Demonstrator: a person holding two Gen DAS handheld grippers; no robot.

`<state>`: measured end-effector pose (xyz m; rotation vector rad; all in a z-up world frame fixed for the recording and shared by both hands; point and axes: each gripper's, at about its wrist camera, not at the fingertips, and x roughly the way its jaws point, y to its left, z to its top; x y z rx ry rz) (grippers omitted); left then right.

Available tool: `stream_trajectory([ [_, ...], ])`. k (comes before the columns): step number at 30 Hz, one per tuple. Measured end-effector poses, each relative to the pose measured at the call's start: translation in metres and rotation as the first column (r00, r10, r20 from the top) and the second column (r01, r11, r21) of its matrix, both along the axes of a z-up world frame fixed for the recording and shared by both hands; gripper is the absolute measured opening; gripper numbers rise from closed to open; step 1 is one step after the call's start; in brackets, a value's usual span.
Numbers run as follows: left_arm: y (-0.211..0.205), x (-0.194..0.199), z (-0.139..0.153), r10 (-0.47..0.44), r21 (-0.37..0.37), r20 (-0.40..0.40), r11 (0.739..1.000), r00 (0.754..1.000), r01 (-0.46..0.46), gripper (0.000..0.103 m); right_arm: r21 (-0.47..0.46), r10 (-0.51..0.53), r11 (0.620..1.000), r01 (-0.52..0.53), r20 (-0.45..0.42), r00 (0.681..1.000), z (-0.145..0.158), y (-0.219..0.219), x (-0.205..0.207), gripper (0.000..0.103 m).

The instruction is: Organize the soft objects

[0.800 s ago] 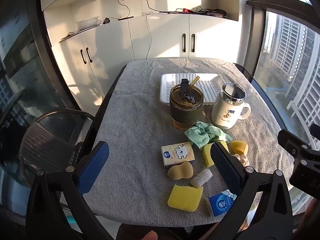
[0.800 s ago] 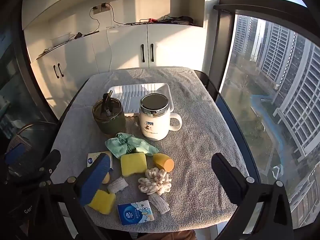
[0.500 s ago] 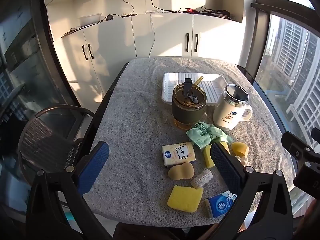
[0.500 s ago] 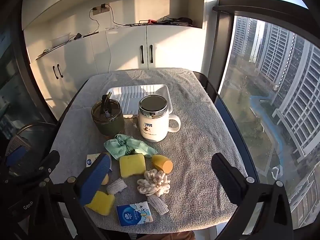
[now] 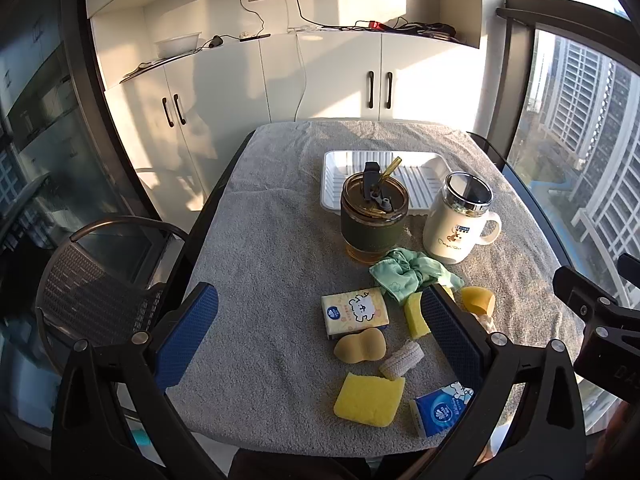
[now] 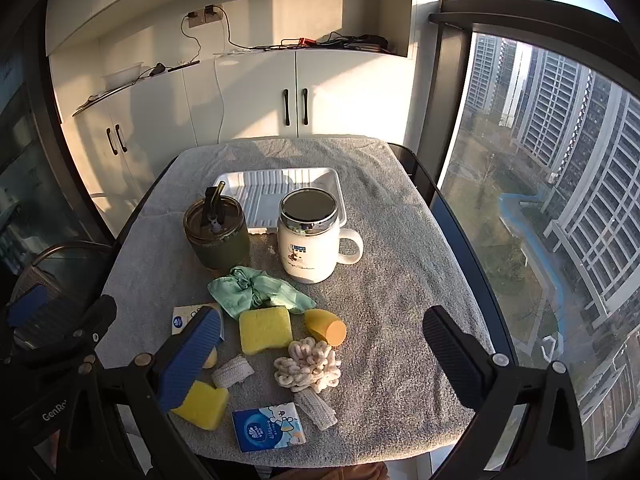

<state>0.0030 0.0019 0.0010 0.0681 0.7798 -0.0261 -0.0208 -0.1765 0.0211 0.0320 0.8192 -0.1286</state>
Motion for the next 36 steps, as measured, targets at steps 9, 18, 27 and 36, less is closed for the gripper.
stream_trajectory([
  [9,0.0006,-0.0005,0.0016,-0.002,-0.001,0.002,1.000,1.000,0.002,0.103,-0.001,-0.002,1.000,0.002,-0.002,1.000,-0.0003,-0.0001,0.0007,0.103],
  [18,-0.0005,-0.0008,0.0003,-0.003,0.000,0.002,1.000,1.000,0.003,0.103,-0.001,-0.001,1.000,0.001,-0.004,1.000,0.0006,0.0001,0.0006,0.103],
  [27,-0.0009,-0.0012,-0.0001,-0.002,0.000,0.002,1.000,1.000,0.002,0.103,-0.002,-0.003,1.000,0.003,-0.002,1.000,0.0001,0.0001,0.0005,0.103],
  [36,-0.0010,-0.0014,-0.0004,-0.002,0.001,0.003,1.000,1.000,0.002,0.103,-0.007,0.001,1.000,-0.001,-0.003,1.000,-0.0015,0.0007,0.0000,0.103],
])
